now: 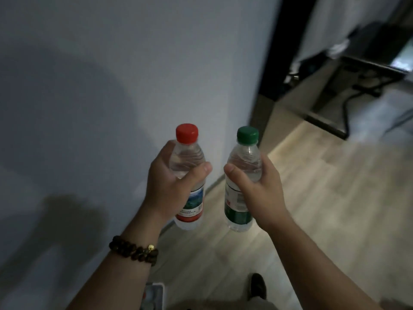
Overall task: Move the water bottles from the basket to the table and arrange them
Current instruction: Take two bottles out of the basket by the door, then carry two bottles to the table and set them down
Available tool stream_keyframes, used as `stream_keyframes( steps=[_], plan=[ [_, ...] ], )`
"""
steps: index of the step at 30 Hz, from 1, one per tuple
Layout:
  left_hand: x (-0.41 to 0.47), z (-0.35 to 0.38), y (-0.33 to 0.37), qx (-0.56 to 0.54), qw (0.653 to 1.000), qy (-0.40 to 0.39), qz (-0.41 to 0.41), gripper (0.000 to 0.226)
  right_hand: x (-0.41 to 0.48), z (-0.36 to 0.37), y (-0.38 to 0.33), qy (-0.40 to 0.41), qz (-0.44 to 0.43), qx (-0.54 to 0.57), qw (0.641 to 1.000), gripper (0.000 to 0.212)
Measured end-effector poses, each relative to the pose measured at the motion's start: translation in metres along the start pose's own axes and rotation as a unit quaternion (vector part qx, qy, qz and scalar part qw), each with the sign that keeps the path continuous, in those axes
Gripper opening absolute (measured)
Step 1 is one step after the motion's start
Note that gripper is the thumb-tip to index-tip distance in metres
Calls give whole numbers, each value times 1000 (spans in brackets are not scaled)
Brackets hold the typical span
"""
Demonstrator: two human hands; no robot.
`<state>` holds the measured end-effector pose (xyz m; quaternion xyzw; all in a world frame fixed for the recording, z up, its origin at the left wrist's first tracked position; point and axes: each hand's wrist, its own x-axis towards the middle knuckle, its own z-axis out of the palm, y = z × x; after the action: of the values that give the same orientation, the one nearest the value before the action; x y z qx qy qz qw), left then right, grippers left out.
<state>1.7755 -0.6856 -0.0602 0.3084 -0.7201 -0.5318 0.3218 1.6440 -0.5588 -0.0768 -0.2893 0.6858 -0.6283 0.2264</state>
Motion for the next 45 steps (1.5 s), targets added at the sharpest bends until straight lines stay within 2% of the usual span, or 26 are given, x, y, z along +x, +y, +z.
stream_keyframes(
  steps=[6,9,14,20,24,32,36,40,45],
  plan=[
    [34,179,24,-1,988,-152,12,48,15,-162,27,153,8,-2,988,25],
    [43,281,43,-23,979,-203,15,36,22,-248,38,208,8,-11,978,30],
    [53,431,87,-63,959,-276,13,20,34,-384,42,259,16,-36,965,34],
    [83,570,117,-69,935,-346,15,25,66,-513,54,334,37,-41,941,31],
    [115,644,126,-76,920,-384,17,34,97,-578,68,380,40,-40,923,32],
    [225,830,158,-94,888,-450,33,30,212,-726,84,445,53,-70,891,34],
    [281,911,180,-106,872,-476,41,46,263,-790,82,482,62,-76,871,49],
    [318,984,189,-115,863,-490,43,37,308,-850,90,514,60,-64,853,50],
    [358,1081,192,-104,861,-495,46,43,364,-933,119,542,60,-49,837,50]
  ],
)
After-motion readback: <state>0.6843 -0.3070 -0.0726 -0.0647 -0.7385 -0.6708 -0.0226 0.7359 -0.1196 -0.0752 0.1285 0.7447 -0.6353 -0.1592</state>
